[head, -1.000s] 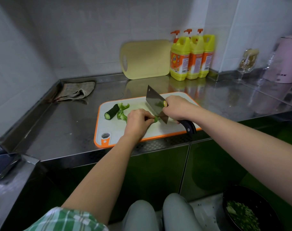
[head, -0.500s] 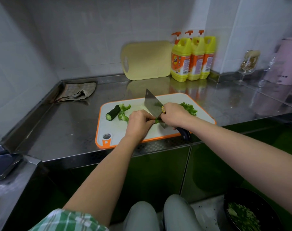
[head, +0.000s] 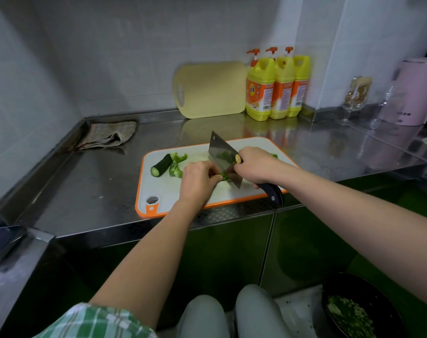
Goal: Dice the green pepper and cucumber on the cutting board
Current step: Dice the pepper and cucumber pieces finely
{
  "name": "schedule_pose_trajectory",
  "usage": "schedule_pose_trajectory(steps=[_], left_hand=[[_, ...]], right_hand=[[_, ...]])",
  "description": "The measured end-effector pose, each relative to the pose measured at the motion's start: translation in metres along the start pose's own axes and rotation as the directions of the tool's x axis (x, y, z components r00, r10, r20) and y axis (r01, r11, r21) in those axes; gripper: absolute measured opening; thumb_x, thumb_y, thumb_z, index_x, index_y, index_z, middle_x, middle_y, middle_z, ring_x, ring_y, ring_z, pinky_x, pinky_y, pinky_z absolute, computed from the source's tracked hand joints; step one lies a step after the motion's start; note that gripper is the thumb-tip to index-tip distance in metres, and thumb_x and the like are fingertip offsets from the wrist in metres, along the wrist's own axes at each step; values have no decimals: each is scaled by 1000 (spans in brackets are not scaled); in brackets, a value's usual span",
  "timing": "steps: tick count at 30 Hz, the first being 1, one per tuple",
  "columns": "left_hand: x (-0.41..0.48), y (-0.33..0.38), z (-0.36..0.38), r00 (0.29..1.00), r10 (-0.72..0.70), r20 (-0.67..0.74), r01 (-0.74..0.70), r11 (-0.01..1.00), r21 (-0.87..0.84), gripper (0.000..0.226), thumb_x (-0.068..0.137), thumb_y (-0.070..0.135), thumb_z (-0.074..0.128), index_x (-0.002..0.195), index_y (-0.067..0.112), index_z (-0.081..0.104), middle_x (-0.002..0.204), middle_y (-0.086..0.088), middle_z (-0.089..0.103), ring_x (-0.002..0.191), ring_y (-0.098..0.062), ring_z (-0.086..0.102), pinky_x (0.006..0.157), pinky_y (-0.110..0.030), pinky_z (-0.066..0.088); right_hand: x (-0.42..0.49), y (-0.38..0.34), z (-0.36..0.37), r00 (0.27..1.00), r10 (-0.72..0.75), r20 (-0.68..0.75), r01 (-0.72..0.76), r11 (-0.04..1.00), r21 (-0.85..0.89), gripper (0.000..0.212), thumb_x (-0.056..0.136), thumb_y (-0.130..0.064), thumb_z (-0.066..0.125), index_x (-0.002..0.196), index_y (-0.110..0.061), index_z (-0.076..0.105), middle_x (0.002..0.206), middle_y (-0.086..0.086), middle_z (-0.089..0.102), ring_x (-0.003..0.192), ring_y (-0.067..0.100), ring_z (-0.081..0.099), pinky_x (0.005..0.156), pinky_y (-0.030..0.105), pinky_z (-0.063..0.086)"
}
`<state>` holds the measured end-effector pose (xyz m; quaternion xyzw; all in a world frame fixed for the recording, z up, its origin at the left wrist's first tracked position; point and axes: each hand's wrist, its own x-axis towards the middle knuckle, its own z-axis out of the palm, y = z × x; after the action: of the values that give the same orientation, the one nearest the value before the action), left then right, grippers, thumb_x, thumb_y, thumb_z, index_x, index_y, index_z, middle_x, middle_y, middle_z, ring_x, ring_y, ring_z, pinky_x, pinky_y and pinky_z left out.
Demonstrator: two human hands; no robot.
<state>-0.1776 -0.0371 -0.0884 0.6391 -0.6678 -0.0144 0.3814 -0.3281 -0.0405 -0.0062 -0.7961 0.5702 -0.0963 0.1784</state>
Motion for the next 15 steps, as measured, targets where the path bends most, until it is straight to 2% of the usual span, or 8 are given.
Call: schedule_pose_trajectory(steps=[4, 8, 11, 15], left_hand=[[-1, -1, 0, 1000, 5, -8, -5, 1000, 1, 6, 77, 22, 79, 81, 17, 78, 77, -1, 74, 76, -20, 65, 78, -38, 53], [0, -2, 2, 1000, 11, -12, -11, 1000, 5, 8, 77, 22, 79, 82, 16, 79, 79, -1, 74, 76, -19, 66, 78, -36, 53], [0, -2, 2, 1000, 13, -11, -13, 1000, 1, 9, 77, 21, 79, 84, 15, 79, 80, -2, 75, 76, -20, 66, 77, -37, 53], [0, -3, 2, 1000, 2, 0, -2, 1000, -13, 9, 77, 22, 79, 84, 16, 79, 80, -1, 74, 76, -17, 65, 76, -35, 54]], right_hand=[[-3, -5, -1, 999, 14, 31, -12, 998, -66, 12, 92, -7, 42, 82, -5, 48, 75, 18, 59, 48, 25, 56, 42, 23, 41], [-1, -7, -1, 998, 13, 65, -10, 999, -48, 14, 91, -6, 43, 77, -5, 46, 67, 15, 53, 46, 26, 54, 40, 22, 41], [7, -7, 6, 996, 22, 87, -18, 999, -39, 12, 90, -5, 48, 79, -2, 49, 66, 18, 54, 46, 28, 54, 42, 25, 44], [17, -4, 20, 1000, 28, -7, -29, 999, -32, 7, 90, -7, 49, 87, -2, 51, 70, 13, 54, 51, 28, 57, 47, 29, 46]])
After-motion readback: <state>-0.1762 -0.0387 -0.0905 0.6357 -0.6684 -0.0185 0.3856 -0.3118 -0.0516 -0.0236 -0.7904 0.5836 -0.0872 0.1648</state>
